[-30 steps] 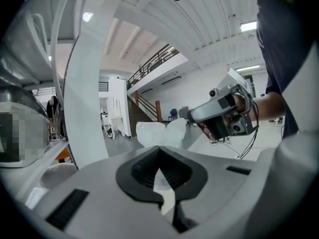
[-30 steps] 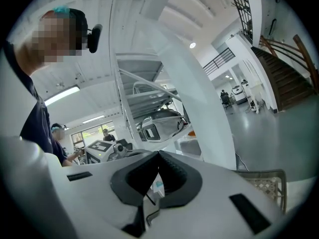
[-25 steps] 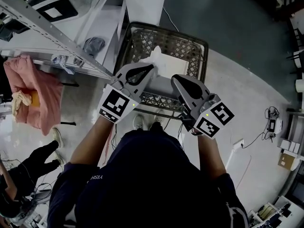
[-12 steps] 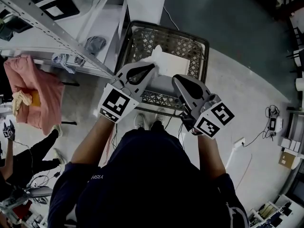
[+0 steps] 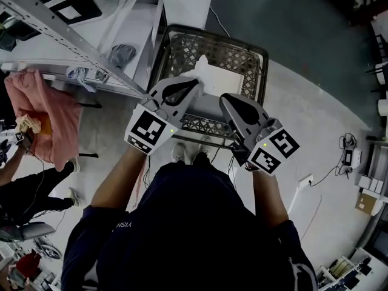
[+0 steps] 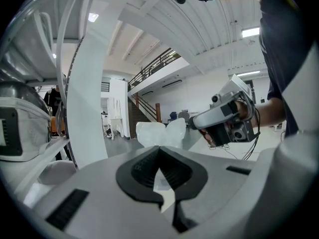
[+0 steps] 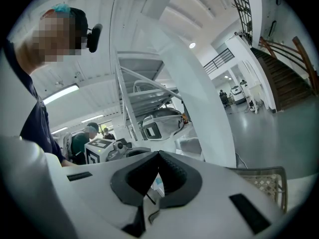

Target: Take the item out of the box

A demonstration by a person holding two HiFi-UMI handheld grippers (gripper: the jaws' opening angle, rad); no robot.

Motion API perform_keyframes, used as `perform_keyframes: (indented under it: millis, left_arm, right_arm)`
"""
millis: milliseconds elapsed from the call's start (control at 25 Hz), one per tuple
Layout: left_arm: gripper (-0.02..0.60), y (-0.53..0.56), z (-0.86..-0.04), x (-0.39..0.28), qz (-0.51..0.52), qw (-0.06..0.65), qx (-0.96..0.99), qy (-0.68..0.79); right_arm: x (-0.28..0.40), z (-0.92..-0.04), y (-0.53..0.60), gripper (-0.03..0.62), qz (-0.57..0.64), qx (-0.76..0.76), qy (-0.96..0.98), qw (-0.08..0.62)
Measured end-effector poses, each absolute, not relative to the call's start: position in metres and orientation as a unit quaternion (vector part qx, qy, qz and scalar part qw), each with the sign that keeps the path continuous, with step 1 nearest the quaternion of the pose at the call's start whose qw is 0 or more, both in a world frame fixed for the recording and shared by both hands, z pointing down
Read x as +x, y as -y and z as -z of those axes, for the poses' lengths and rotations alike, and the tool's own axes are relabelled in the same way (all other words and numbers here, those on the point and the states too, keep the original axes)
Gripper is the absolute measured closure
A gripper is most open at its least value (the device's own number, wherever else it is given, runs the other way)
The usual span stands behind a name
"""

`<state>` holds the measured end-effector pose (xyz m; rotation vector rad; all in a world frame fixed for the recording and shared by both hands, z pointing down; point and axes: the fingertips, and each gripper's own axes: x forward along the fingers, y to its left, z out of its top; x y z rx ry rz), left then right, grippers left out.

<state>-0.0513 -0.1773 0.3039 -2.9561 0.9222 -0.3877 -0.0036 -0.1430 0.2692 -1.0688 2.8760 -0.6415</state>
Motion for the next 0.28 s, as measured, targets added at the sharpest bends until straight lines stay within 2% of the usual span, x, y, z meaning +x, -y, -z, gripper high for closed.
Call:
perform_keyframes:
  millis: [280]
  left_arm:
    - [0.574,0.1769,-0.3075,-0.0507,0.125,0.008,-0.947,-0.296]
  right_arm:
    - [-0.0025,-0.2723,0.1428,0.571,0.207,-0.341,-0.917,0.001]
